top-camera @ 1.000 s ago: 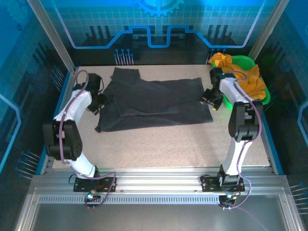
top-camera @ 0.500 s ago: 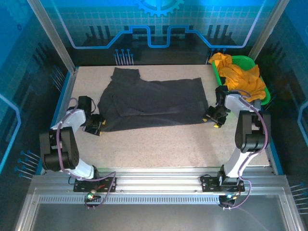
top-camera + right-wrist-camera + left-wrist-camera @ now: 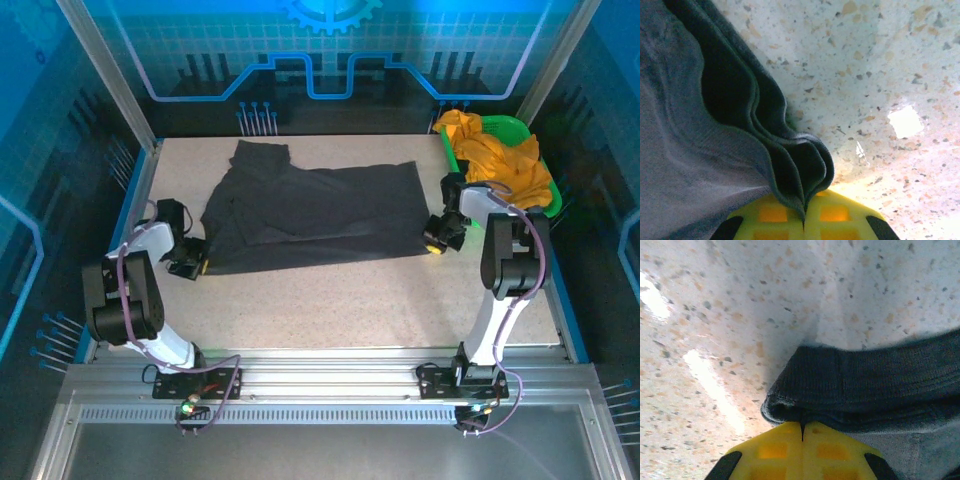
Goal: Fold and stack the t-shirts
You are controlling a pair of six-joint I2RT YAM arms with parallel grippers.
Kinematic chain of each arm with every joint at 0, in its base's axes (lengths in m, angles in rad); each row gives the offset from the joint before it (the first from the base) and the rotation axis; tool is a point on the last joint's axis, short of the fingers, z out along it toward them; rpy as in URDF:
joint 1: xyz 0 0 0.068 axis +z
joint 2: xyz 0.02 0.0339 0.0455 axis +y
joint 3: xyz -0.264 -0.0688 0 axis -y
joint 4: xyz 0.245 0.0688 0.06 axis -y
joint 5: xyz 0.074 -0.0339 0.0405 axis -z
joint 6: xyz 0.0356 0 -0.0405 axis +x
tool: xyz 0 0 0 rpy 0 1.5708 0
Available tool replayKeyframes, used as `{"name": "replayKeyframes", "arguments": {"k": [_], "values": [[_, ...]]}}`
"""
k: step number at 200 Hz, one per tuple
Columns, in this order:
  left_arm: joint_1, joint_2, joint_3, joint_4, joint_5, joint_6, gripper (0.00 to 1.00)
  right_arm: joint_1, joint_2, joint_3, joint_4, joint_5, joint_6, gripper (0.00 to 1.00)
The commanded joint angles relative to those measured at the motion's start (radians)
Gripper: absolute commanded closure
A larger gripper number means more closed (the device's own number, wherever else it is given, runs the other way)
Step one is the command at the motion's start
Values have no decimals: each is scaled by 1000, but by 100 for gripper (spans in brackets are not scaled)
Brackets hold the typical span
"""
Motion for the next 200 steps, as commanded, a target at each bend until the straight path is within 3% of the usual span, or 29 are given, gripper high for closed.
{"name": "replayKeyframes", "arguments": {"k": [1,61,117,132,155,169,200], "values": [[24,-37,2,-86,-71,38,100,11,-18,-16,-69,70,28,100],[24,-197,-102,-186,-115,-16,100,24,-230,-243,-161,107,137,100],[23,-256,-168,-245,-166,-126,100,32,-381,-405,-180,124,233,100],[23,-266,-192,-225,-158,-162,89,32,-389,-447,-145,122,245,100],[23,-285,-186,-199,-152,-188,61,37,-384,-418,-138,102,246,69],[10,-299,-135,-225,-182,-181,50,59,-408,-362,-170,132,244,55],[-125,-320,36,-285,-261,-198,40,210,-502,-204,-205,276,177,34]]}}
